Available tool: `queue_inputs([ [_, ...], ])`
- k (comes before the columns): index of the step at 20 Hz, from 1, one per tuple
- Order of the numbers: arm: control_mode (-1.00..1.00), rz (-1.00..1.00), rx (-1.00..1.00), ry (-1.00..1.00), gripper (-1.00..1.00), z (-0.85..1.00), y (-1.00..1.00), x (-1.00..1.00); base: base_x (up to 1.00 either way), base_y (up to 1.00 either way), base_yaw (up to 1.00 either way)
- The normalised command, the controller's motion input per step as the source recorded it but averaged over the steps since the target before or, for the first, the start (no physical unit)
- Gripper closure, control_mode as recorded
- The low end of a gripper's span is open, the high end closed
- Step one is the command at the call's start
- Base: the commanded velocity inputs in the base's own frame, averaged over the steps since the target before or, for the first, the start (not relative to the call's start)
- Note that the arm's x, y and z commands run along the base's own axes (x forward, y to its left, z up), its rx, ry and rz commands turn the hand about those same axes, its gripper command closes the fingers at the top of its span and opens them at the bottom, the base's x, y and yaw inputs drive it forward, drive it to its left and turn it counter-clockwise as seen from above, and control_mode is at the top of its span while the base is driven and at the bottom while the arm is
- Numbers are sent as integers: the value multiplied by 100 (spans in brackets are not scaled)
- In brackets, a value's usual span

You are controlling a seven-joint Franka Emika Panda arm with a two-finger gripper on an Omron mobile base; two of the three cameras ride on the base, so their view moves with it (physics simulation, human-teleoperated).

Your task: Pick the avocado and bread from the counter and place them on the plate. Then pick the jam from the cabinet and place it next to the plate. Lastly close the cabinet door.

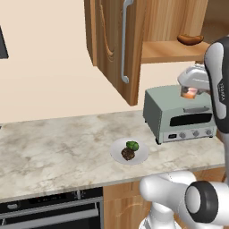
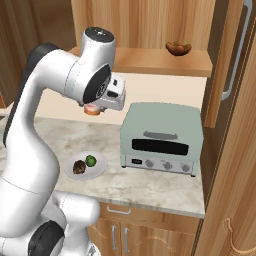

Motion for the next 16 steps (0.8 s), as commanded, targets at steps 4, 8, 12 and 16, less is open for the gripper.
queue_inputs([
  [4,-100,12,6,13,100,-64,-2,0,0,0,0],
  [8,-100,11,1,17,100,-77,0,0,0,0,0],
  [12,-100,13,0,5,100,-71,-14,0,0,0,0],
  [16,-100,16,1,0,100,-59,-35,3,0,0,0],
])
